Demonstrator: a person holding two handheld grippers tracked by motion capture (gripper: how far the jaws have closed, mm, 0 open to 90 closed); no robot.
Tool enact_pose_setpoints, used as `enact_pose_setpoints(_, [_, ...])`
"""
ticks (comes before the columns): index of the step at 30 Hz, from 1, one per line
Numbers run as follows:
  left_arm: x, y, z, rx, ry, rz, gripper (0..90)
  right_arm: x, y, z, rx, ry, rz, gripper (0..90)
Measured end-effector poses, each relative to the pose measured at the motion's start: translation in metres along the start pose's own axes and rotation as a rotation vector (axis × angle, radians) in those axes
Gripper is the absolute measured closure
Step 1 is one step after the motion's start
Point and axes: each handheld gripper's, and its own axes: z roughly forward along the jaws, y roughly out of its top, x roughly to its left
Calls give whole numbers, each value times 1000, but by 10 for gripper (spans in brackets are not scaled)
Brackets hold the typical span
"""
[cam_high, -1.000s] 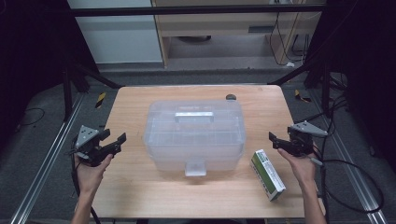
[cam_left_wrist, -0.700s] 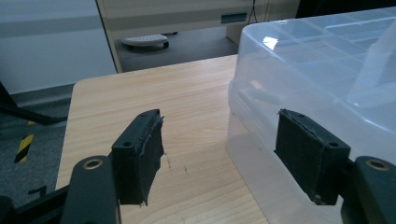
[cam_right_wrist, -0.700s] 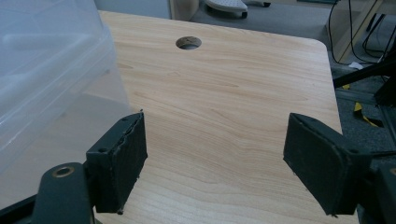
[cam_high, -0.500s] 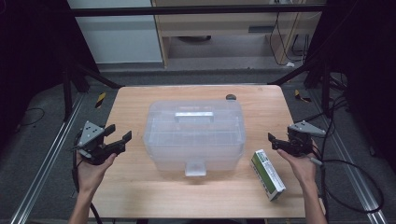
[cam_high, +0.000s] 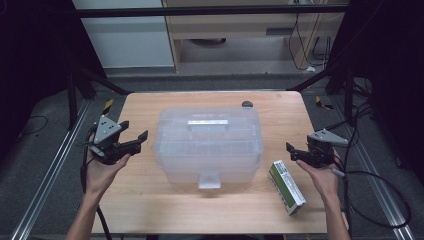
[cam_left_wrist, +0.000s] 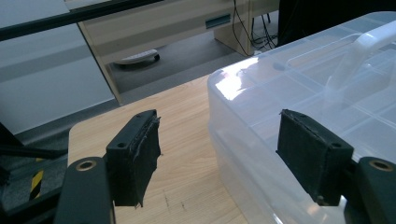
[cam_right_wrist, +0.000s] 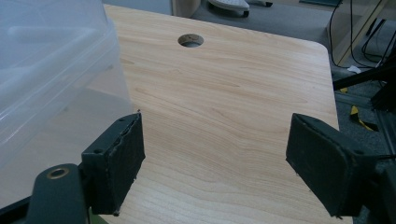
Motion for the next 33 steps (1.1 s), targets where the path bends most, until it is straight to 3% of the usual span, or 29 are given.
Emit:
enact_pose_setpoints(9, [-6, 15, 4, 4, -25, 45, 288, 1, -1, 3, 17, 4, -17, 186])
enact_pose_setpoints(11, [-7, 19, 6, 0, -25, 71, 289, 2, 0, 3, 15, 5, -19, 185])
enact_pose_setpoints(12, [-8, 20, 6, 11, -28, 64, 289, 2, 0, 3, 16, 5, -21, 185])
enact_pose_setpoints(33, [-34, 51, 19, 64, -60, 231, 292, 4, 0, 3, 17, 12, -35, 183])
